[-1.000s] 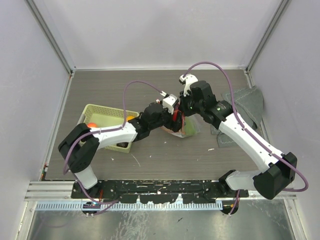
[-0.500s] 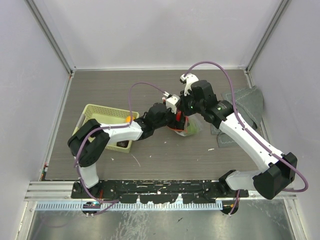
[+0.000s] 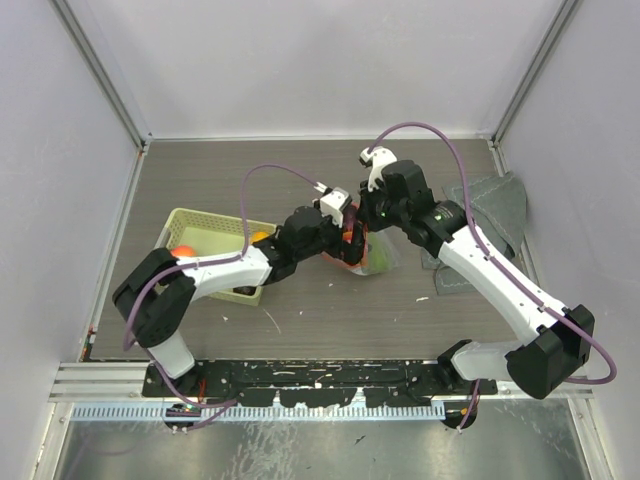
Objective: Place the food in the zip-top bag and seal the zipper
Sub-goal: Place the fake fruit in the zipper food storage bag.
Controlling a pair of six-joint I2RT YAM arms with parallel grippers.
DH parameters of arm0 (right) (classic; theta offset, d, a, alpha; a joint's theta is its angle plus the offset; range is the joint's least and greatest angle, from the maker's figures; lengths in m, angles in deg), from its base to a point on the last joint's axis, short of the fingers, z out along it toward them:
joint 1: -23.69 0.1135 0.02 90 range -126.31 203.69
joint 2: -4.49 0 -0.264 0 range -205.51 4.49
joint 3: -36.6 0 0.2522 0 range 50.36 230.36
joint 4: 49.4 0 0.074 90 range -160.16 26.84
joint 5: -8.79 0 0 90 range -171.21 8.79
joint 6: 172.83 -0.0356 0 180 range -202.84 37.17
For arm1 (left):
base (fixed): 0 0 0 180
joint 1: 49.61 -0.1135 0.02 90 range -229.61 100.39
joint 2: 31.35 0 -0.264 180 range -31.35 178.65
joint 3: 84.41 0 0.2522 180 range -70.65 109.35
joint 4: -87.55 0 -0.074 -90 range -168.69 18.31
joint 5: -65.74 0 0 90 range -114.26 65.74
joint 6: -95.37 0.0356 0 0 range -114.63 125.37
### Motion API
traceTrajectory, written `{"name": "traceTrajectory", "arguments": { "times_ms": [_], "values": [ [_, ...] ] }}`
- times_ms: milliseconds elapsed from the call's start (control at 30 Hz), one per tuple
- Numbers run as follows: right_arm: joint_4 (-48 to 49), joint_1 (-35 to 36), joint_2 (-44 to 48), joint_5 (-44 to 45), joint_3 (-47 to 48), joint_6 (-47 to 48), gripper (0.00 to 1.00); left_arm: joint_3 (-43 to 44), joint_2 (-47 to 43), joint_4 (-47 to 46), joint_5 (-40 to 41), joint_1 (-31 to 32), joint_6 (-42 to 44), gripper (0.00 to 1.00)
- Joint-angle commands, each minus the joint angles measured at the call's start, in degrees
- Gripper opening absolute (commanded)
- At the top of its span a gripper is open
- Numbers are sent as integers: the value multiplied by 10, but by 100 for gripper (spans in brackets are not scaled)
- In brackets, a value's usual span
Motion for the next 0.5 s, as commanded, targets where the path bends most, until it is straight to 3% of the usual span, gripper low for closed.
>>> {"name": "traceTrajectory", "arguments": {
  "times_ms": [0, 467],
  "values": [
    [31, 4, 18, 2, 18, -7, 0, 4, -63, 19, 21, 1, 4, 98],
    [40, 4, 26, 15, 10, -6, 0, -22, -224, 187, 70, 1, -35, 98]
  ]
}}
